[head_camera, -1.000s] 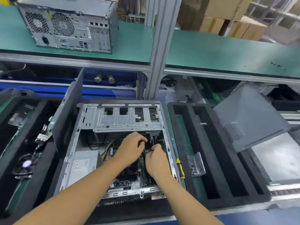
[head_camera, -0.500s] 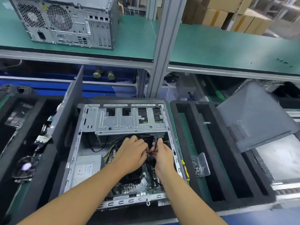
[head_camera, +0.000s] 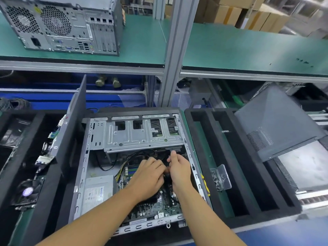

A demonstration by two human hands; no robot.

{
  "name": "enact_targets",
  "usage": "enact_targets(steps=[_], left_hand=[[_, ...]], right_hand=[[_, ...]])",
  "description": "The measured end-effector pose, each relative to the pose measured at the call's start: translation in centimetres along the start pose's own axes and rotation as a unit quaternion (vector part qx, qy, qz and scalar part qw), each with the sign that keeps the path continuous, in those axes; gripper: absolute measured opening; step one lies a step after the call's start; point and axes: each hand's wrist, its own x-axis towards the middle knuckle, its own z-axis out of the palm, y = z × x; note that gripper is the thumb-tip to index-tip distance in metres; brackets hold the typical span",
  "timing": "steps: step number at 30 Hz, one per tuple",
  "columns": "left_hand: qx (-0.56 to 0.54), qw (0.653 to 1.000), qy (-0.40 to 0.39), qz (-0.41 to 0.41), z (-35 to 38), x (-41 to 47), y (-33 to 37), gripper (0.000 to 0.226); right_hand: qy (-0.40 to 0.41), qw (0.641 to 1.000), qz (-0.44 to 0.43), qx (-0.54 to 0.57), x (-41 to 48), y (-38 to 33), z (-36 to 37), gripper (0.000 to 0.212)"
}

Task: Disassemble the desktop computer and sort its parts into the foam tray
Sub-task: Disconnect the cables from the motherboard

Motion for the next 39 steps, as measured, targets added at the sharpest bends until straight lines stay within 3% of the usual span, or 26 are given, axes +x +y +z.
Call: enact_targets(steps=[4, 9, 12, 16, 19, 21, 24, 27, 30, 39], left_hand=[[0.001, 1.0, -0.01, -0.019, 0.0, 0.1, -0.1, 0.019], [-0.015, 1.0, -0.009, -0.025, -0.2, 0.2, 0.1, 0.007], [-0.032, 0.998, -0.016, -0.046, -0.2, 0.5, 0.1, 0.015], [-0.001, 0.998, -0.037, -0.059, 0.5, 0.5, -0.3, 0.026], [0.031, 0.997, -0.06, -0.034, 1.2, 0.2, -0.5, 0.037], [0.065, 0.996, -0.06, -0.025, 1.7, 0.0, -0.7, 0.034], [0.112, 0.993, -0.039, -0.021, 1.7, 0.0, -0.6, 0.026], [0.128, 0.992, -0.006, -0.015, 1.5, -0.1, -0.6, 0.026], [0.14, 0.99, -0.007, -0.013, 1.1, -0.3, -0.3, 0.031], [0.145, 0.988, 0.007, -0.047, -0.7, -0.2, 0.1, 0.03]], right_hand=[[-0.015, 1.0, 0.008, 0.008, 0.0, -0.1, -0.1, 0.04], [-0.024, 0.999, 0.03, 0.023, -1.6, -0.2, -0.1, 0.038], [-0.021, 0.997, 0.024, -0.071, -2.4, -0.4, -0.7, 0.032], [-0.017, 0.972, 0.023, -0.234, -2.5, -0.9, -1.4, 0.043], [0.019, 0.938, -0.042, -0.344, -2.7, -0.5, -2.0, 0.025], [0.041, 0.937, -0.076, -0.338, -3.1, -0.3, -1.8, 0.022], [0.06, 0.933, -0.139, -0.327, -2.7, -0.4, -1.0, 0.044], [0.015, 0.97, -0.101, -0.221, -1.6, -1.3, -0.6, 0.028], [0.014, 0.989, -0.064, -0.132, -0.5, -1.8, -0.5, 0.038], [0.072, 0.984, -0.073, -0.146, -0.3, -1.7, 0.3, 0.043]])
